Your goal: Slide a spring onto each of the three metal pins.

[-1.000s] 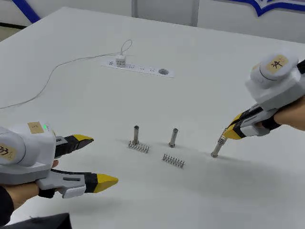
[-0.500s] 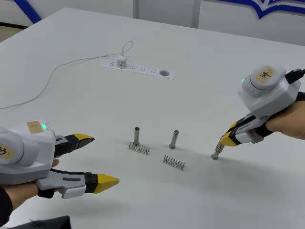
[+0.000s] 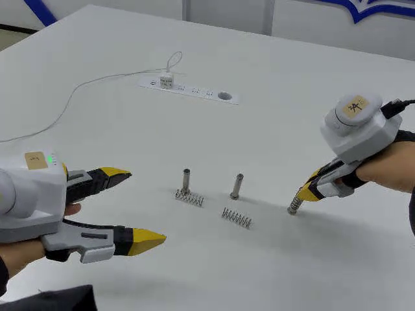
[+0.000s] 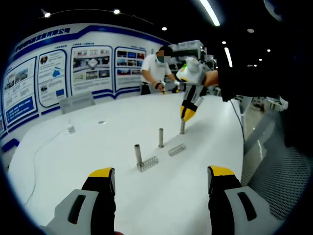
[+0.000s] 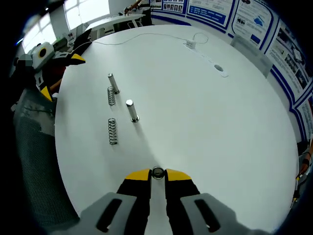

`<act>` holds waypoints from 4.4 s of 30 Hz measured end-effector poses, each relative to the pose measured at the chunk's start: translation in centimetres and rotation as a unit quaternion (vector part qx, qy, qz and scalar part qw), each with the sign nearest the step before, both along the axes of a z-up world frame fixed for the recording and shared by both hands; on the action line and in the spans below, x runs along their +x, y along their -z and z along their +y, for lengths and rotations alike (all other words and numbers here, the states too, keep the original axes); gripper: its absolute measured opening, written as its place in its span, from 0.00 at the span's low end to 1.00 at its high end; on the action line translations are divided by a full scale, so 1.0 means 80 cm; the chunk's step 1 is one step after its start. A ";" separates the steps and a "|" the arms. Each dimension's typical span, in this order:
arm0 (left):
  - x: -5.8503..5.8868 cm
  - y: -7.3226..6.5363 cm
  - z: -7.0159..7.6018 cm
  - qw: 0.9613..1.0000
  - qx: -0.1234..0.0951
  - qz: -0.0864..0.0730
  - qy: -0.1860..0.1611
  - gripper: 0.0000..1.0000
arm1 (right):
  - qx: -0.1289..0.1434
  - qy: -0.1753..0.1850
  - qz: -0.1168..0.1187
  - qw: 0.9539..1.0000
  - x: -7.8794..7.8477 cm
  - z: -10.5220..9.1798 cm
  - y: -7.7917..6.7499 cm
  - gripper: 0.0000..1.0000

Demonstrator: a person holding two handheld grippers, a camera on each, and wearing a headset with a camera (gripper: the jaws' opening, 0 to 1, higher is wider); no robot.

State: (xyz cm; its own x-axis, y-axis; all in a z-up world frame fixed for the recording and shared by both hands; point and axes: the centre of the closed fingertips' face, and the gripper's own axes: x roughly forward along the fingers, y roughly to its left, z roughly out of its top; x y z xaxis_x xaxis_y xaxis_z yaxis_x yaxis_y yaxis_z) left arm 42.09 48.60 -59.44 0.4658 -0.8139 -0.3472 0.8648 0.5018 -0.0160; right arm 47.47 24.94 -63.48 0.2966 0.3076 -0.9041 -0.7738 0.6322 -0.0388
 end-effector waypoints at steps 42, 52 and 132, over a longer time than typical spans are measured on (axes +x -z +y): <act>-0.024 0.003 -0.022 0.998 0.014 0.000 0.058 0.80 | 0.020 -0.112 -0.015 0.993 -0.025 0.116 -0.008 0.16; -0.023 0.004 -0.022 0.998 0.014 0.001 0.056 0.79 | 0.013 -0.147 0.000 0.989 -0.020 0.152 0.023 0.16; -0.022 0.005 -0.022 0.999 0.012 0.003 0.050 0.78 | 0.034 -0.118 -0.030 0.992 -0.013 0.138 -0.030 0.12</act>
State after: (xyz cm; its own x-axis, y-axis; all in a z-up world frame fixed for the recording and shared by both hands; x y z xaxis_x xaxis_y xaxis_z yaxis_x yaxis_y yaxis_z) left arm 40.34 46.82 -59.82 0.3804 -0.8475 -0.3701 0.9107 0.4130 -0.0097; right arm 46.42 35.95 -61.08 0.2610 0.4346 -0.8619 -0.8985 0.4358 -0.0523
